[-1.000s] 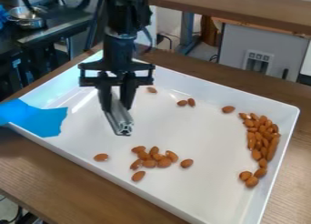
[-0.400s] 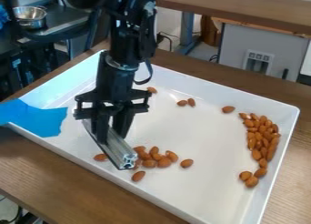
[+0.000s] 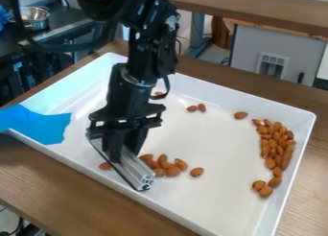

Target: Sweep into pile

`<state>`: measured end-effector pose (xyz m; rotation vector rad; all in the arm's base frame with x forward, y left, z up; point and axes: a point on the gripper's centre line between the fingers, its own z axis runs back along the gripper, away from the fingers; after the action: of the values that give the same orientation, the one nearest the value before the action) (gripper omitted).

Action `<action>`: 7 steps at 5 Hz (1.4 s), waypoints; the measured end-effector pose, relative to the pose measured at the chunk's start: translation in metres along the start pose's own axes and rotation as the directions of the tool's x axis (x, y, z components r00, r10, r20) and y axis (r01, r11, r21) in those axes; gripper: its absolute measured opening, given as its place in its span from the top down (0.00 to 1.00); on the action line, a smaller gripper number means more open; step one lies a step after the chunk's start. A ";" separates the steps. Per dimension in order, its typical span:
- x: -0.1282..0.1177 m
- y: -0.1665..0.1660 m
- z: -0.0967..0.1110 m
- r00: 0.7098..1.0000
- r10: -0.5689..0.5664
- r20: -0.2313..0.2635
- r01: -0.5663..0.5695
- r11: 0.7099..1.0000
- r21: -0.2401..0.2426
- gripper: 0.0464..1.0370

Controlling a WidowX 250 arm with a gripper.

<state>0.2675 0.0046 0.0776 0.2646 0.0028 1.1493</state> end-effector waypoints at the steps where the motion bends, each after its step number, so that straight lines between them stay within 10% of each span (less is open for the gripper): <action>1: -0.005 -0.004 -0.006 0.998 0.060 0.009 -0.060 0.998 0.009 0.69; 3: -0.007 -0.011 -0.011 0.993 0.114 -0.002 -0.114 0.993 0.028 0.69; 7: -0.031 -0.071 0.006 0.999 0.030 0.012 -0.029 0.996 -0.087 0.69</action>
<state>0.3197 -0.0518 0.0643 0.1952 -0.0629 1.1742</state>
